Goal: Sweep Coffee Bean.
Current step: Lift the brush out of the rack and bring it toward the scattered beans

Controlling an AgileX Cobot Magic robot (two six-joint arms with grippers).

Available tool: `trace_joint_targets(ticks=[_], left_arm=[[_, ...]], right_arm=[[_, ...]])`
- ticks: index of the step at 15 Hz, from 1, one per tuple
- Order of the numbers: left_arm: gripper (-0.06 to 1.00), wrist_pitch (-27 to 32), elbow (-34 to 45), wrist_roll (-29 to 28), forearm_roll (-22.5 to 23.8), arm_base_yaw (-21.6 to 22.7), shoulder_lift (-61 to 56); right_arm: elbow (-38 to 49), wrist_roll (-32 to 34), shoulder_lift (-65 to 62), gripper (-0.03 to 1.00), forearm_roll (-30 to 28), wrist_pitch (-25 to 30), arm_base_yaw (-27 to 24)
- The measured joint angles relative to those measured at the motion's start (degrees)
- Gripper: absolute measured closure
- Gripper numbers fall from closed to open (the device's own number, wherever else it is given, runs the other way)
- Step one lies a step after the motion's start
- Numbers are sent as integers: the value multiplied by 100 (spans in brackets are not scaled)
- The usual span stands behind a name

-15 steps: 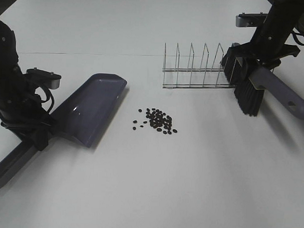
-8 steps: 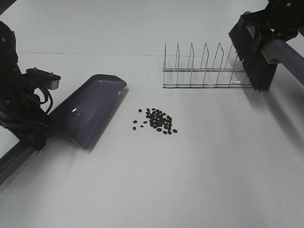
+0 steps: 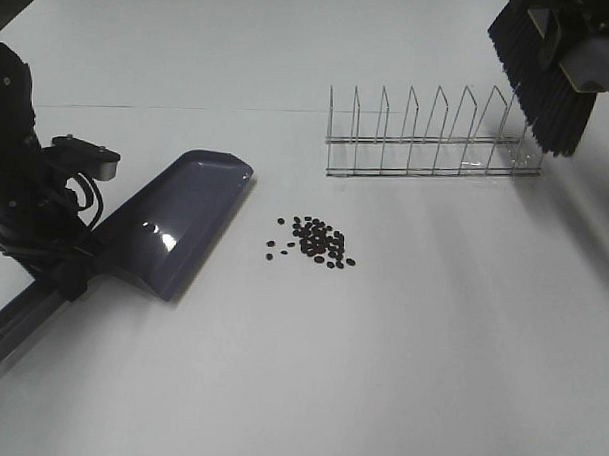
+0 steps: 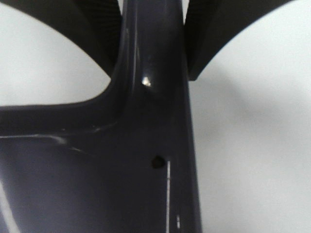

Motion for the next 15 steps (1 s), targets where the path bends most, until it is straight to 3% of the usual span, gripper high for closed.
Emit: trace_joint_targets(ticks=[7,10,12,14,15], left_arm=[[63,0,0,0,126,0,0],[63,0,0,-189,579,-138,0],[63,-23,-52,-716,1026,-338,63],[63,160,-378,-1026,1261,-653,413],[63,160,-378,-1026,1261,-653,413]], right_arm=[[2464,120,-1432,63,23,-29,0],[3197,441,-1461,63,-132,-275,149],[3295,1031,-1427,63,-642,-395,533],[3295,1845,-1197,63,-1730,-476,1312],[3295,1845,-1197,63,-1730,-476,1312]])
